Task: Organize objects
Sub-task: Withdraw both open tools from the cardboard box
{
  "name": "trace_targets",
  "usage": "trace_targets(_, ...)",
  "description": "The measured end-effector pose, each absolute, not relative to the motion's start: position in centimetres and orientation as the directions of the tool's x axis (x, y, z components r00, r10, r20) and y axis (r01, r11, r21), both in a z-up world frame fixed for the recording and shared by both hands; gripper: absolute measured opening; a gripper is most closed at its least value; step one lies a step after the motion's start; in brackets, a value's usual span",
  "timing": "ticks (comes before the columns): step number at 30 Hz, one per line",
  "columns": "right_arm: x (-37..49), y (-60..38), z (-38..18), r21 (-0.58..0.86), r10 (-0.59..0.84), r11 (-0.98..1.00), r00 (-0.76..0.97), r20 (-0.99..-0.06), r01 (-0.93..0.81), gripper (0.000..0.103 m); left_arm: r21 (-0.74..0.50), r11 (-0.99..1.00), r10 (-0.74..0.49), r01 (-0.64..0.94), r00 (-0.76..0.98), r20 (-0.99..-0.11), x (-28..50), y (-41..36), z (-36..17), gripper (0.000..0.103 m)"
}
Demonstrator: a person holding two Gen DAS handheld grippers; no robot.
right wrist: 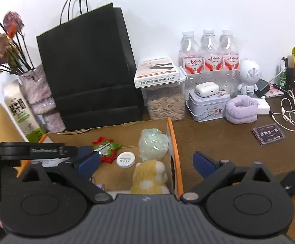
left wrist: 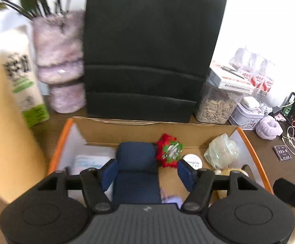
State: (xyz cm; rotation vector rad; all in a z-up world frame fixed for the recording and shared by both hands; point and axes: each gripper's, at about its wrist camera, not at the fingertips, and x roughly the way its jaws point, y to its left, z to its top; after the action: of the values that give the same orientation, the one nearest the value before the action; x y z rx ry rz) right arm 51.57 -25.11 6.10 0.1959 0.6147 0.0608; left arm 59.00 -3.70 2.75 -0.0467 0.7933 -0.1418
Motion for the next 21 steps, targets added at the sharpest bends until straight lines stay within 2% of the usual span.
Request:
trace_targets(6, 45.3, -24.6, 7.5, 0.173, 0.158, 0.982, 0.824, -0.544, -0.074, 0.103, -0.068, 0.97, -0.227, 0.233, 0.773, -0.592, 49.5, -3.3, 6.4, 0.079)
trace_targets(9, 41.4, -24.5, 7.6, 0.179, 0.185, 0.978, 0.827, -0.531, -0.104, 0.103, -0.048, 0.973, -0.21, 0.225, 0.786, -0.582, 43.7, -2.8, 7.1, 0.084)
trace_targets(13, 35.0, -25.2, 7.1, 0.19, 0.215, 0.973, 0.832, -0.511, -0.135, 0.103, -0.096, 0.971, -0.236, 0.219, 0.801, -0.55, 34.9, -1.0, 6.1, 0.086)
trace_targets(16, 29.8, -25.6, 5.7, 0.188, 0.221, 0.972, 0.824, -0.521, -0.142, 0.103, -0.088, 0.974, -0.224, 0.208, 0.836, -0.501, 28.2, 0.0, 4.9, 0.092)
trace_targets(21, 22.1, -25.6, 4.0, 0.179, 0.211, 0.975, 0.818, -0.535, -0.133, 0.103, -0.087, 0.979, -0.202, 0.183, 0.843, -0.499, 19.8, 0.3, 3.1, 0.093)
